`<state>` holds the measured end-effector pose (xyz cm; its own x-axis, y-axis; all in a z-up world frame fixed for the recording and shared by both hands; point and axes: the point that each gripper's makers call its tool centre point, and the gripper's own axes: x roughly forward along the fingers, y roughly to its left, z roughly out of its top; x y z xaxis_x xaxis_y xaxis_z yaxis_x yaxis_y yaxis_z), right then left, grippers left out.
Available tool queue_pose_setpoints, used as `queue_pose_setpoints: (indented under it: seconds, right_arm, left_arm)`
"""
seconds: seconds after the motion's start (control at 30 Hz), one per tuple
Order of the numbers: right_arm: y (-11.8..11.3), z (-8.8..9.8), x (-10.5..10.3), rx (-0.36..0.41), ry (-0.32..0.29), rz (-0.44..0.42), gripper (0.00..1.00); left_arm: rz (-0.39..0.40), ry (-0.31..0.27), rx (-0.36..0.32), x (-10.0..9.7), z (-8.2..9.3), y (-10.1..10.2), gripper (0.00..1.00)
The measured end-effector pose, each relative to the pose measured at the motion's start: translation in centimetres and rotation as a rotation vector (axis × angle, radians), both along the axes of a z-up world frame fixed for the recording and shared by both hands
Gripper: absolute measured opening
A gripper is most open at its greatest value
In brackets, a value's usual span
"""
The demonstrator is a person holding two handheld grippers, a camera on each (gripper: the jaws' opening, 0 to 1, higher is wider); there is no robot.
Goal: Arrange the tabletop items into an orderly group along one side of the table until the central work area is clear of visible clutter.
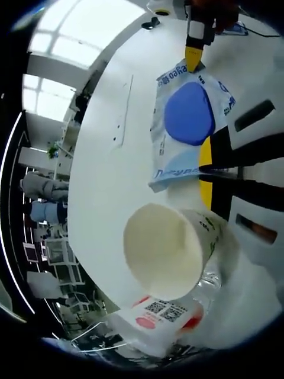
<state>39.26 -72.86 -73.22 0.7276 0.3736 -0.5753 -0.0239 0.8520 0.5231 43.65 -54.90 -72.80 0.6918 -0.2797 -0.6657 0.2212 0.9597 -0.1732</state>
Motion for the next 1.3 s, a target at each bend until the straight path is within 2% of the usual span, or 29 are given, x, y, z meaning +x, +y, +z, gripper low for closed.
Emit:
queue_pose_setpoints:
  seconds: [0.33,0.63,0.93,1.13,1.3]
  right_arm:
    - [0.3,0.0,0.1,-0.007,-0.003,0.018,0.03]
    - [0.4,0.2,0.1,-0.008,-0.008,0.037,0.07]
    - [0.4,0.8,-0.1,-0.036,-0.019,0.047,0.16]
    - [0.4,1.1,-0.4,-0.066,-0.027,0.064,0.29]
    - [0.6,1.3,-0.9,-0.077,-0.032,0.076,0.33]
  left_arm:
    - [0.010,0.005,0.009,-0.2,0.0,0.4,0.06]
    - [-0.012,-0.002,0.034,-0.5,0.2,0.5,0.06]
    - [-0.002,-0.008,0.033,-1.2,0.4,0.8,0.08]
    - [0.015,-0.012,0.021,-2.1,0.5,1.4,0.11]
    - [0.024,-0.017,0.004,-2.9,0.5,1.5,0.14]
